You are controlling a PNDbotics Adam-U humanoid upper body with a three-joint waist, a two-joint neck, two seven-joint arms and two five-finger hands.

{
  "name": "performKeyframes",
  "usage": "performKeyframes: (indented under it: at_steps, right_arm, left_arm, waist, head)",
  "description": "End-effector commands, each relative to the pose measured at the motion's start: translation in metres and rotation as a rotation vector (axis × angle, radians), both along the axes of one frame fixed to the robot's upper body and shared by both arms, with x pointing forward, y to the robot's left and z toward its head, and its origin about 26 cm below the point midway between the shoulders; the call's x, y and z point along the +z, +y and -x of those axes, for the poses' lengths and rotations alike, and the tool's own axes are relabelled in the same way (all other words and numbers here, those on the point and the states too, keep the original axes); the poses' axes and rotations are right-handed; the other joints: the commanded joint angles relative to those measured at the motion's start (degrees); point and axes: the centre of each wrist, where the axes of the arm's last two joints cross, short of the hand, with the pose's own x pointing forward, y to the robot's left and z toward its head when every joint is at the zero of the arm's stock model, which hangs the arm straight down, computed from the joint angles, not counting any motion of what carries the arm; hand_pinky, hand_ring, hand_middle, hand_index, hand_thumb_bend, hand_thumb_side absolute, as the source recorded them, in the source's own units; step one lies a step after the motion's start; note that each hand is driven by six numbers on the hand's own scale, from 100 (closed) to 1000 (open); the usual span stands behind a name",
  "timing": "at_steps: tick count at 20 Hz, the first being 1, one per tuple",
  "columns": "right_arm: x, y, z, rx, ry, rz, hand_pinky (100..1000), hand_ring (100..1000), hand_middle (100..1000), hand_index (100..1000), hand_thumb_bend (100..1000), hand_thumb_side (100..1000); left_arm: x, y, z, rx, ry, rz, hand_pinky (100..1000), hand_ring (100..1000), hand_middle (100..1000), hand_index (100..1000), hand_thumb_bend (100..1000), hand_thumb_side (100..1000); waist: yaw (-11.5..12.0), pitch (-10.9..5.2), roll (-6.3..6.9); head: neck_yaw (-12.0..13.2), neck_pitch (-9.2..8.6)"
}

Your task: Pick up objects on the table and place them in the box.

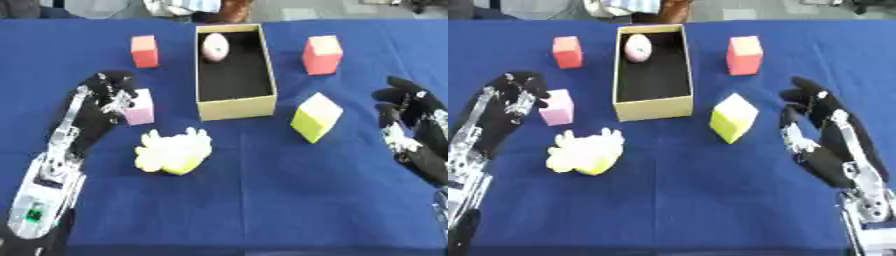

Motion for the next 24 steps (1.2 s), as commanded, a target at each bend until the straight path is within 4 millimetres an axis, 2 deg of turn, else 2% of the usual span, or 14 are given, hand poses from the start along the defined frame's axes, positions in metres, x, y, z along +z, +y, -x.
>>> performKeyframes:
  at_steps: [1,4,5,6,13,17,22,24]
  right_arm:
    - [0.007,-0.001,0.000,0.001,-0.024,0.015,817,833,724,907,100,462]
    - [0.006,-0.002,0.001,0.000,-0.021,0.017,817,833,724,907,100,462]
    - [0.005,-0.002,0.001,0.000,-0.020,0.018,817,833,724,907,100,463]
    - [0.005,-0.003,0.001,0.000,-0.019,0.019,817,833,724,907,100,463]
    - [0.003,-0.003,0.001,0.004,-0.011,0.024,818,833,724,907,100,464]
    - [0.002,-0.003,0.001,0.006,-0.007,0.028,818,833,724,907,100,464]
    - [0.002,-0.003,0.001,0.009,-0.005,0.030,818,833,723,907,100,463]
    - [0.001,-0.003,0.001,0.009,-0.005,0.031,818,833,723,907,100,463]
  left_arm:
    - [0.025,0.013,-0.002,-0.014,-0.049,-0.172,673,683,637,765,253,420]
    - [0.040,0.024,-0.007,-0.016,-0.046,-0.327,713,721,680,800,278,365]
    - [0.045,0.027,-0.010,-0.020,-0.040,-0.385,725,730,694,812,207,388]
    - [0.050,0.030,-0.012,-0.024,-0.032,-0.440,735,737,705,821,299,337]
    - [0.076,0.042,-0.030,-0.080,0.058,-0.789,789,769,766,869,440,323]
    - [0.080,0.047,-0.042,-0.114,0.131,-0.930,806,779,784,883,494,319]
    - [0.077,0.053,-0.058,-0.133,0.197,-1.032,827,792,808,904,606,355]
    - [0.075,0.056,-0.064,-0.138,0.219,-1.064,830,794,812,907,623,358]
  waist:
    - [-0.17,-1.75,0.69]
    - [-0.30,-1.83,0.87]
    - [-0.33,-1.86,0.95]
    - [-0.35,-1.90,1.04]
    - [-0.82,-2.15,1.57]
    - [-1.07,-2.24,1.83]
    - [-1.29,-2.29,1.90]
    - [-1.33,-2.33,1.89]
  head:
    - [0.05,0.11]
    - [-0.07,0.15]
    - [-0.09,0.15]
    - [-0.13,0.16]
    - [-0.28,0.16]
    - [-0.13,0.36]
    - [-0.16,0.49]
    - [-0.13,0.58]
